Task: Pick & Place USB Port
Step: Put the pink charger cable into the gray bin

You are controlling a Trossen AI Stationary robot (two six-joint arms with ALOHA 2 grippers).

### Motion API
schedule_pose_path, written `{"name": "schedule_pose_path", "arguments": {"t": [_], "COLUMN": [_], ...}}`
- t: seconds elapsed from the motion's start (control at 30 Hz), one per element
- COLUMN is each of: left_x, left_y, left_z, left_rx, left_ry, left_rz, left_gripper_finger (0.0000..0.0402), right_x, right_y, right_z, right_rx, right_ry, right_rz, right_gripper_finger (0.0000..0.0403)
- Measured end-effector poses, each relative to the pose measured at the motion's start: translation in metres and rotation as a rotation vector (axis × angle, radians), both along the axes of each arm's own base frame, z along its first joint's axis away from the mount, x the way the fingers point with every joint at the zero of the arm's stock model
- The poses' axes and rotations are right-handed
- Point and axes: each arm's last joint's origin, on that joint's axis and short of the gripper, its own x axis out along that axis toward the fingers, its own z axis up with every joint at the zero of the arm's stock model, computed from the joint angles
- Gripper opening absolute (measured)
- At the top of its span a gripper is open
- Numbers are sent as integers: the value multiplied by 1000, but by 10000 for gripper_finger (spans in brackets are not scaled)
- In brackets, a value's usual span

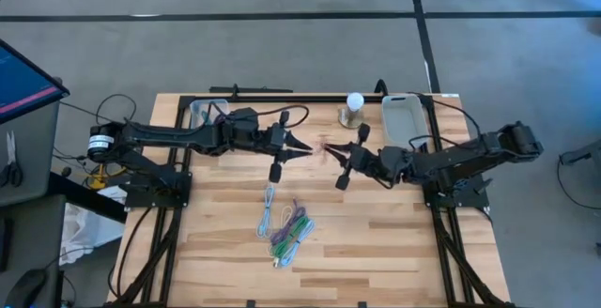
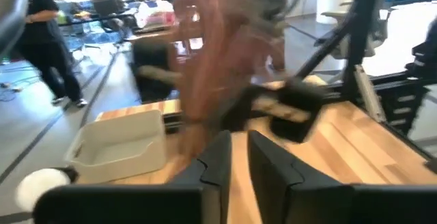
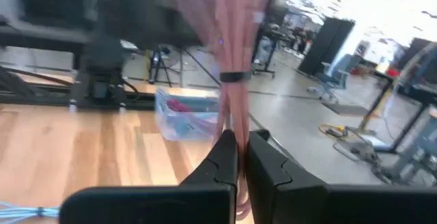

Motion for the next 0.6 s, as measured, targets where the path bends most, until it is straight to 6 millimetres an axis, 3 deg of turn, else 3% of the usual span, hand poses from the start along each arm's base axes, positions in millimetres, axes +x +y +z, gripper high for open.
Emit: {"name": "schedule_pose_path", "arguments": {"t": [0.33,0.47,0.6], "left_x": [2,1,0], "left_y": [-1,3,7], "left_z": [-2,-3,-8], "left_rx": [4,5,0], "left_ry": [0,12,62], "left_rz": [3,17,50], "left_gripper_finger": [202,225,224], "right_x": [5,-3,-14], "right_y": [-9,-14,-20], "right_z": [-6,0,3], "right_rx": [-4,-43,-44], "right_ry": [3,34,97], "right_rz": [-75,-188,-269], "right_gripper_finger": [0,0,0]}}
